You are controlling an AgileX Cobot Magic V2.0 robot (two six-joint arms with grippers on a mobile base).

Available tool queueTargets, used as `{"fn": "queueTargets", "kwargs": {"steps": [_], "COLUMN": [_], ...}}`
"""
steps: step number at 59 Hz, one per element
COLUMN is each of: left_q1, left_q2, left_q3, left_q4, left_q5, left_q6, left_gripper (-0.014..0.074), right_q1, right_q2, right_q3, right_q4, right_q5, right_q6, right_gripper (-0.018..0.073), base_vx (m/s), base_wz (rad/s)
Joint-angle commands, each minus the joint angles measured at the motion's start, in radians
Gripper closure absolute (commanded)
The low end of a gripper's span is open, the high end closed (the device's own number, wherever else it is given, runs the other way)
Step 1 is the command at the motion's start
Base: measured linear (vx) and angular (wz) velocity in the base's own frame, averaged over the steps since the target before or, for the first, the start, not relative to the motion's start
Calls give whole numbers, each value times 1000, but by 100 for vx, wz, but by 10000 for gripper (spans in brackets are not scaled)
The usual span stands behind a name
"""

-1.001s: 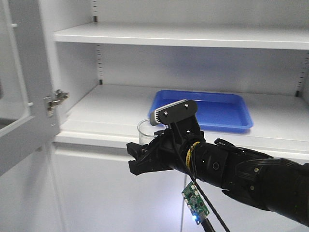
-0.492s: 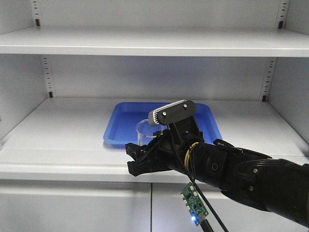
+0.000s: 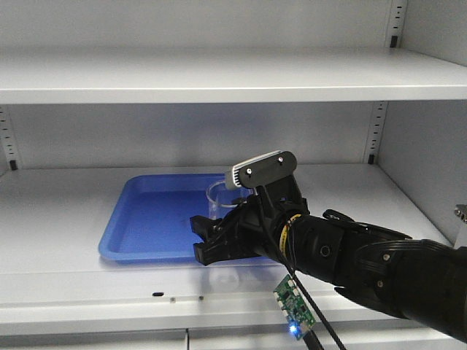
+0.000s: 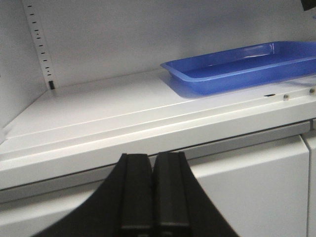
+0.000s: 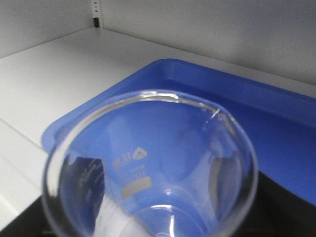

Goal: Pick beaker and place in left cabinet
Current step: 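Move the right gripper over the blue tray on the shelf, then lower the beaker onto the blue tray and open the right gripper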

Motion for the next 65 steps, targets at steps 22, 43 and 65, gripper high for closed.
{"fn": "queueTargets", "kwargs": {"steps": [22,43,65], "left_q1": [-1,-1,-1], "left_q2": [-19,-19,-19], "left_q3": [16,16,16], "left_q4": [-3,-3,-3], "left_q5": [-75,-75,-75], "left_q6": [-3,-3,-3], "left_gripper": [595,595,595], "right_q1": [-3,-4,-4], "right_q2": [-52,-40,185], "right_q3": [-30,-40,-271], "right_q4": [6,6,6], "right_q5": [-47,-50,-35], "right_q6": [1,-7,-3], "right_gripper": [561,561,561], "base_vx": [10,1,0], "base_wz": [-10,-3,0]}}
